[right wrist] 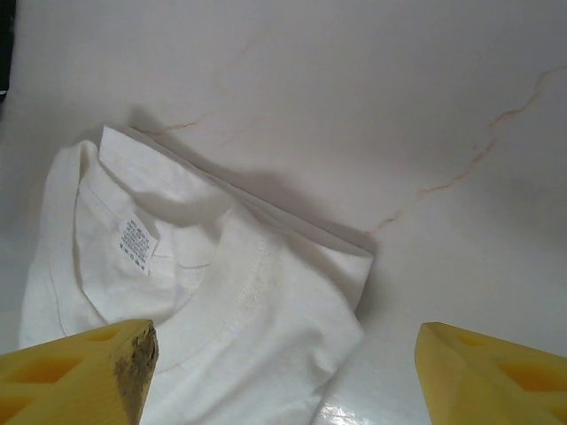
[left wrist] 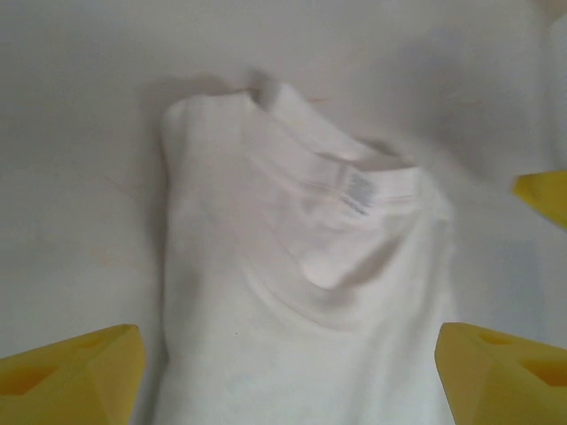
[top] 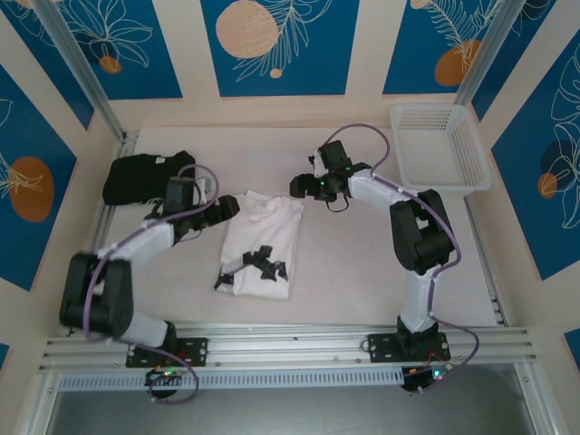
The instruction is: Fold the inside-out t-shirt
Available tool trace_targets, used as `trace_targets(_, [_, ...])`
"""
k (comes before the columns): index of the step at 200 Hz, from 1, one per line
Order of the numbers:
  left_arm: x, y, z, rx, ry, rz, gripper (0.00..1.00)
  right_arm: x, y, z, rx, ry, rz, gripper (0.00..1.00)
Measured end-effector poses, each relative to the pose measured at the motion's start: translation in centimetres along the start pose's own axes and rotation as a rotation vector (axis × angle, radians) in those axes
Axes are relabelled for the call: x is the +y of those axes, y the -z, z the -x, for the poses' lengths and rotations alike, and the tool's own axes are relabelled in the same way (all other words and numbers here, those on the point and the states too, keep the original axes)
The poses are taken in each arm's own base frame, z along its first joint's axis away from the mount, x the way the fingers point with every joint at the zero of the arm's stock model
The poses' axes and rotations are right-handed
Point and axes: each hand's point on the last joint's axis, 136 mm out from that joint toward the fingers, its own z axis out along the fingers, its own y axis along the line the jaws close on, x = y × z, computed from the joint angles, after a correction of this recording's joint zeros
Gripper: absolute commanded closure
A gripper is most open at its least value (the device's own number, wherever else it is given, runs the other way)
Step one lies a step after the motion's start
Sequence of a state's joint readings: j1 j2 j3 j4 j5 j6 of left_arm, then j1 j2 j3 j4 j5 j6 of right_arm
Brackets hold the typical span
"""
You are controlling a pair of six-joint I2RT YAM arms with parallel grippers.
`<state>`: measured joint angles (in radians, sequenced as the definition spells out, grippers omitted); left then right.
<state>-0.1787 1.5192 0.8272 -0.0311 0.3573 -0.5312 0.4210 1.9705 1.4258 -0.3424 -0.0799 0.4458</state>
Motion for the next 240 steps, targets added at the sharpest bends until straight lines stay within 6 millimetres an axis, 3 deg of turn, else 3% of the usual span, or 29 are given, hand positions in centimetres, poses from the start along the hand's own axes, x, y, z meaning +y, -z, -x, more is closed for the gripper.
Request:
trace_targets(31, [1.6, -4.5, 1.5, 0.069, -0.031, 0.029, 0.20, -0.3, -2.6, -0.8, 0.057, -0.025, -0.008, 0.24])
trace_targets(61, [1.8, -7.0, 2.2, 0.109, -0.054, 0.012, 0.24, -0.7, -4.7, -2.5, 0.123, -0.045, -0.023, 0.25])
trace_targets(78, [2.1, -8.1, 1.9, 0.138, -0.058, 0.002, 0.28, -0.3, -4.7, -2.2, 0.121, -0.049, -0.015, 0.28])
trace_targets(130, [1.0, -8.7, 1.1, 0.176, -0.078, -0.072, 0.45, 1.6, -5.8, -3.6, 0.160, -0.057, 0.033, 0.50])
trace_targets(165, [1.3, -9.2, 0.9, 0.188, -0.067, -0.081, 0.67, 2.2, -6.2, -3.8, 0.164, -0.063, 0.056, 0.72])
trace_targets(219, [1.6, -9.8, 1.2, 0.193, -0.042, -0.100, 1.00, 1.9, -6.5, -2.9, 0.122, -0.073, 0.095, 0.96])
trace_targets(240, [1.2, -9.9, 1.6, 0.181, -0.035, -0.120, 1.00, 1.6, -6.5, -2.2, 0.097, -0.080, 0.120, 1.00])
